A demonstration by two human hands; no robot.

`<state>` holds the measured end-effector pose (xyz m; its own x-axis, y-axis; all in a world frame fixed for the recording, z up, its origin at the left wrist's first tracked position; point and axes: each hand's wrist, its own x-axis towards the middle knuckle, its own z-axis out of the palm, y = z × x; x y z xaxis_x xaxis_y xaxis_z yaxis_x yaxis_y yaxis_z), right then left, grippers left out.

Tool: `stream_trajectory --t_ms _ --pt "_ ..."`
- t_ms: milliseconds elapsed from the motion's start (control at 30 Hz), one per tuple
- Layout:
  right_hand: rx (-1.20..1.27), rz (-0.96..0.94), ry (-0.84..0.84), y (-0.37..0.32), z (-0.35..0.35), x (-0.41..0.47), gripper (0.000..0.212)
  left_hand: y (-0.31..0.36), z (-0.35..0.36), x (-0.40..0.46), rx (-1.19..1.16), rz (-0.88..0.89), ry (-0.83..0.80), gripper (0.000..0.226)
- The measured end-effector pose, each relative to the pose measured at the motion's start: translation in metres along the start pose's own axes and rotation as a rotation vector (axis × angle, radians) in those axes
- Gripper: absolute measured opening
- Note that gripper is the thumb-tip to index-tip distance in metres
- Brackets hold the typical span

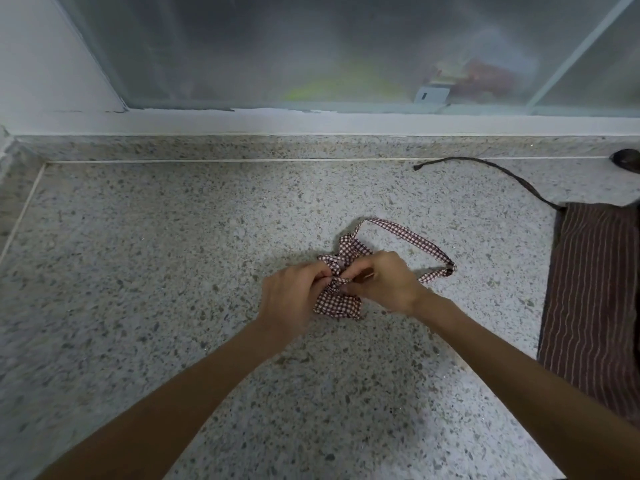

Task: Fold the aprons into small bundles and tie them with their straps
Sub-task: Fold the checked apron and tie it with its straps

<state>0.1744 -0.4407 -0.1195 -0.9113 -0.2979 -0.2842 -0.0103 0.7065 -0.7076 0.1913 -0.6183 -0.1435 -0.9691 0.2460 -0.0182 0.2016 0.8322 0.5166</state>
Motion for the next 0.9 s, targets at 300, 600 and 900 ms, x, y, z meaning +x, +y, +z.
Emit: stream_trajectory --t_ms 300,600,900 --pt "-0.022 -0.087 -0.074 0.014 0.016 -0.01 0.021 0.0 -0.005 0.001 0.062 0.081 -0.041 0.008" --pt "0.37 0.065 0.201 0.014 0.014 -0.017 0.019 -0.004 -0.004 0.006 0.03 0.065 -0.082 0.007" --pt "0.534 0.197 0.519 0.005 0.036 -0.021 0.022 -0.002 -0.007 0.005 -0.004 0.084 -0.045 0.008"
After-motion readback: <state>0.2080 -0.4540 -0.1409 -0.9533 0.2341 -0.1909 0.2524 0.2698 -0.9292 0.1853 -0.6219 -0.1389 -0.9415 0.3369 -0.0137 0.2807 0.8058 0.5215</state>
